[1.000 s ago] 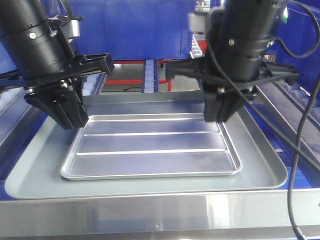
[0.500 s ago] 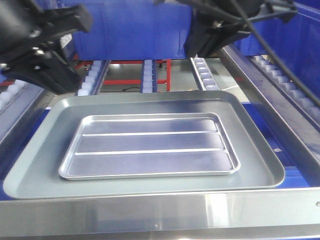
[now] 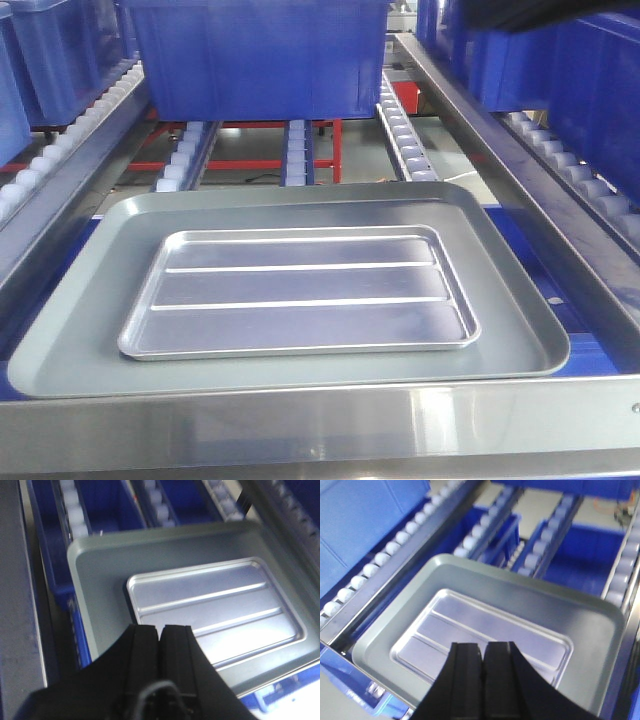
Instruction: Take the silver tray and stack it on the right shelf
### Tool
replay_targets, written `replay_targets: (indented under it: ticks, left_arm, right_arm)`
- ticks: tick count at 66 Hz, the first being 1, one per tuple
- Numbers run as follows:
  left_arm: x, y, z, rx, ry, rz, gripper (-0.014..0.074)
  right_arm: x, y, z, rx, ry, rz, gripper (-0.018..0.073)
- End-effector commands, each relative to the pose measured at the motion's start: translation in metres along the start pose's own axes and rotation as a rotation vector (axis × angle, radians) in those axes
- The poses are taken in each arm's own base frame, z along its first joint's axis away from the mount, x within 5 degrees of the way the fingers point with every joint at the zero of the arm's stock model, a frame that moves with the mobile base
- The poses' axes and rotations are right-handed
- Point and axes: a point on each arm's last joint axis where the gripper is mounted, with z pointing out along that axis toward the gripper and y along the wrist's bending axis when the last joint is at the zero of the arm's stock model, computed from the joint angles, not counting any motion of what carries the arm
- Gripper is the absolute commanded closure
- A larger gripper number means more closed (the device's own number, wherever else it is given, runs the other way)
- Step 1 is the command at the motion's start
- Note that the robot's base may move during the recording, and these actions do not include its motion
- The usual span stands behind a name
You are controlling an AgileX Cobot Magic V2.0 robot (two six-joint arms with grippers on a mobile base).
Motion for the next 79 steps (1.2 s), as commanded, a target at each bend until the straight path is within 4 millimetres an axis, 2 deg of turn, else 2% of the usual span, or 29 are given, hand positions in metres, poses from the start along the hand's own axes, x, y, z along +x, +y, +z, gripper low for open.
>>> replay_targets:
  ticks: [1, 8, 15, 22, 64, 72, 79]
  left_arm:
    - [-0.018, -0.004, -0.024, 0.038, -0.201, 0.008, 0.0696]
    - [-0.019, -0.004, -0.052, 0.058, -0.313, 0.008, 0.0696]
    - [-0.018, -0.004, -0.077, 0.075, -0.400, 0.000, 0.0696]
    - [-0.018, -0.003, -0.089, 0.085, -0.457, 0.000, 0.0696]
    - [-0.018, -0.003, -0.091, 0.086, -0.464, 0.000, 0.0696]
    - [-0.018, -0.003, -0.091, 0.086, -0.464, 0.000, 0.0696]
    - [-0.018, -0.003, -0.091, 0.086, -0.464, 0.000, 0.0696]
  right_arm:
    - [-0.007, 0.006, -0.022, -0.085, -0.160, -0.099, 0.0502]
    - [0.006, 0.002, -0.047, -0.088, -0.218, -0.121, 0.0502]
    - [0.010, 0.000, -0.069, -0.096, -0.298, -0.118, 0.0502]
    - [0.008, -0.001, -0.083, -0.106, -0.360, -0.116, 0.0502]
    - [0.008, -0.001, -0.086, -0.108, -0.373, -0.116, 0.0502]
    - [0.016, -0.010, -0.087, -0.018, -0.320, -0.088, 0.0502]
    - [0.029, -0.019, -0.097, 0.075, -0.350, -0.161, 0.0502]
